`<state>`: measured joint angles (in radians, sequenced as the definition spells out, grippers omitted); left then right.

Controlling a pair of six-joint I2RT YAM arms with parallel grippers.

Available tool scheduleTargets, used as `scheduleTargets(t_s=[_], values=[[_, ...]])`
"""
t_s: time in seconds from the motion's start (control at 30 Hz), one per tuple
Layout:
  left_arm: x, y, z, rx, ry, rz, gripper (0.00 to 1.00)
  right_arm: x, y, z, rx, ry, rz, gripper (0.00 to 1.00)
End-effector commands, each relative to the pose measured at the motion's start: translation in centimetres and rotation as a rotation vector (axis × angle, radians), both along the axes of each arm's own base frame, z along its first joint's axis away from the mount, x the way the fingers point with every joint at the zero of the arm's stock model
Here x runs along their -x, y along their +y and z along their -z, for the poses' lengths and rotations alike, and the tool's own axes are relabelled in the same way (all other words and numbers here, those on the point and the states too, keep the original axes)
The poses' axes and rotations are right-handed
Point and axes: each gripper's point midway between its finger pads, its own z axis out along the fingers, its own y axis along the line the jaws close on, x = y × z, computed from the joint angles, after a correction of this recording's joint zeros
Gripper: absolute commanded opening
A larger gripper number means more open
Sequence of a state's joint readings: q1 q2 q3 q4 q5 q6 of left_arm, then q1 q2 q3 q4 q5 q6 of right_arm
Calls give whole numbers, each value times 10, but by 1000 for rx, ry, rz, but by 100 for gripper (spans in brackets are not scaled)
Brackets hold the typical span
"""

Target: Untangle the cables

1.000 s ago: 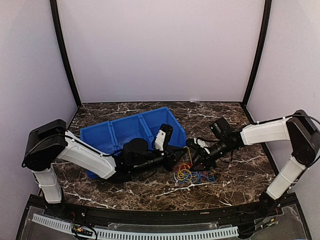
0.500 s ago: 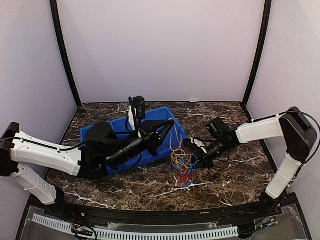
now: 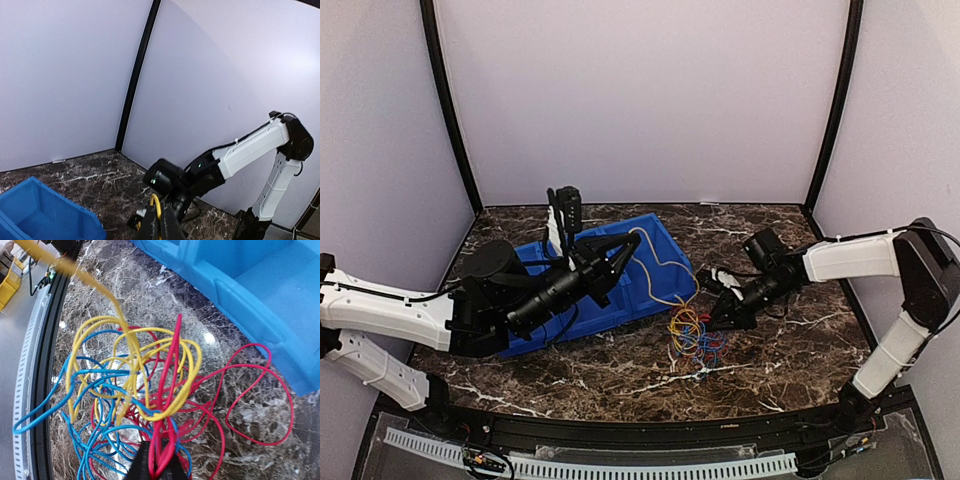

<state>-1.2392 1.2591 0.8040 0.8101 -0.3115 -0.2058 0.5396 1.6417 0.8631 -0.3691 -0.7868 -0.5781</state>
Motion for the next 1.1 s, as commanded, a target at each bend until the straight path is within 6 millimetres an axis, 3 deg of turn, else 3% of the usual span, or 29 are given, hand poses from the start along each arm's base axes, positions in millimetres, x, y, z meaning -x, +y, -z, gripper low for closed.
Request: scheduleTargets(t_s=[0.0,0.13,0.3,0.53,0.73,0.93,1.0,1.07], values=[[1,-6,57,-93,119,21,0,-5,-7,-29,-23,-127,-1,23],[3,-5,78,-133,156,22,0,-9,-10,-54,-35,-236,14,52],[4,-1,91,-166,179,16,0,-4,-4,-76,-45,-369,-12,73],[2,21,92,-169,220,-39,0,2,20,-60,-11,-386,-66,85],[-3,46,96,-184,265,-116,0,-2,47,-48,-11,-396,-88,85],[-5,67,90,-180,273,-174,0,5,73,-27,-20,-307,-157,78],[-5,70,84,-185,261,-186,0,9,80,-17,-16,-293,-174,71],[-6,74,76,-188,247,-200,0,9,84,-7,4,-281,-171,52]])
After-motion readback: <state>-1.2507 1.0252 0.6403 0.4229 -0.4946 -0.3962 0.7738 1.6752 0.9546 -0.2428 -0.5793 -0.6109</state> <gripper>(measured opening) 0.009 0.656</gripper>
